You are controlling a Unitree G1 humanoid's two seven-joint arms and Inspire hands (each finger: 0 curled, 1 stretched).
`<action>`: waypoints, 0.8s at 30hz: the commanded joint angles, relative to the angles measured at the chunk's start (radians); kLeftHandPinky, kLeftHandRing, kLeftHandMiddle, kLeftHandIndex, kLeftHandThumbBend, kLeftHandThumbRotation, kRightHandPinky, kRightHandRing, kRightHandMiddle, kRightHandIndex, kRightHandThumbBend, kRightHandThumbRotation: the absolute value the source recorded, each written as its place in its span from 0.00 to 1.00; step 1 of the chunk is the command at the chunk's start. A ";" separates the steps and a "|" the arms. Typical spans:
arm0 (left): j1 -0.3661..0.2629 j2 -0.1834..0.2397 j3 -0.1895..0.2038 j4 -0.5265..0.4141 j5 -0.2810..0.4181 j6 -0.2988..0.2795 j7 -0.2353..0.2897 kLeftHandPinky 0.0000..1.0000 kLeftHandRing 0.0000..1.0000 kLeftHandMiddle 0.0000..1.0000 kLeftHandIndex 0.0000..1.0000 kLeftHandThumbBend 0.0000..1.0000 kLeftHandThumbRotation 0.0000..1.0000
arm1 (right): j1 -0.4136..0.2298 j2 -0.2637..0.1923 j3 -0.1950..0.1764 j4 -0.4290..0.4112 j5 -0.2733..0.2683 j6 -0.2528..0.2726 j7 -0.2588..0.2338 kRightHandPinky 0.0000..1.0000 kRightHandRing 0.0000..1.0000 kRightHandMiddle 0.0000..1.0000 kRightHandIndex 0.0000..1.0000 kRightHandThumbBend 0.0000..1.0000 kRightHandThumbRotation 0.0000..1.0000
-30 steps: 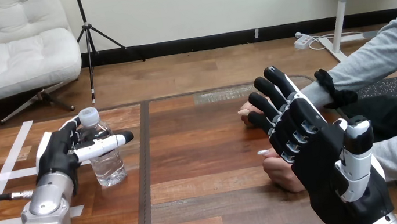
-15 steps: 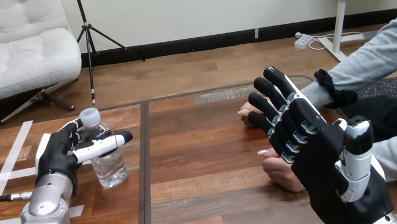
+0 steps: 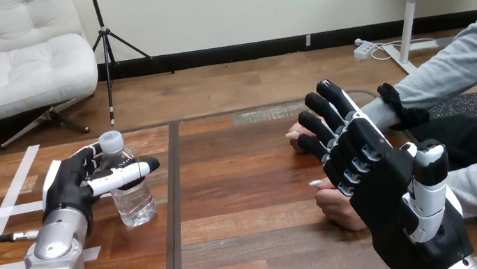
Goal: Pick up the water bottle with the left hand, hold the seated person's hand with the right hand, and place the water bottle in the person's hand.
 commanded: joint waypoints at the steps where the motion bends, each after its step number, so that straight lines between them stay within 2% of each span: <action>1: -0.066 0.011 0.003 -0.025 0.004 -0.023 0.009 0.66 0.72 0.74 0.73 0.89 0.00 | -0.027 0.010 -0.007 -0.040 0.008 -0.020 -0.001 1.00 1.00 1.00 0.99 0.99 1.00; 4: -0.060 0.007 0.005 -0.038 0.005 -0.028 0.020 0.59 0.67 0.70 0.70 0.88 0.00 | -0.027 0.011 -0.006 -0.039 0.008 -0.022 0.000 1.00 1.00 1.00 1.00 0.99 1.00; 5: -0.059 0.006 0.004 -0.042 0.006 -0.029 0.024 0.54 0.62 0.66 0.67 0.87 0.00 | -0.027 0.011 -0.006 -0.039 0.009 -0.022 0.000 1.00 1.00 1.00 1.00 0.99 1.00; 13: -0.046 0.008 -0.014 -0.062 0.034 -0.056 0.051 0.40 0.46 0.52 0.54 0.79 0.00 | -0.027 0.011 -0.006 -0.041 0.008 -0.020 -0.001 1.00 1.00 1.00 1.00 0.99 1.00; 24: -0.047 0.003 -0.010 -0.050 0.044 -0.077 0.057 0.34 0.39 0.45 0.46 0.74 0.00 | -0.026 0.011 -0.006 -0.041 0.009 -0.017 -0.003 1.00 1.00 1.00 1.00 0.99 1.00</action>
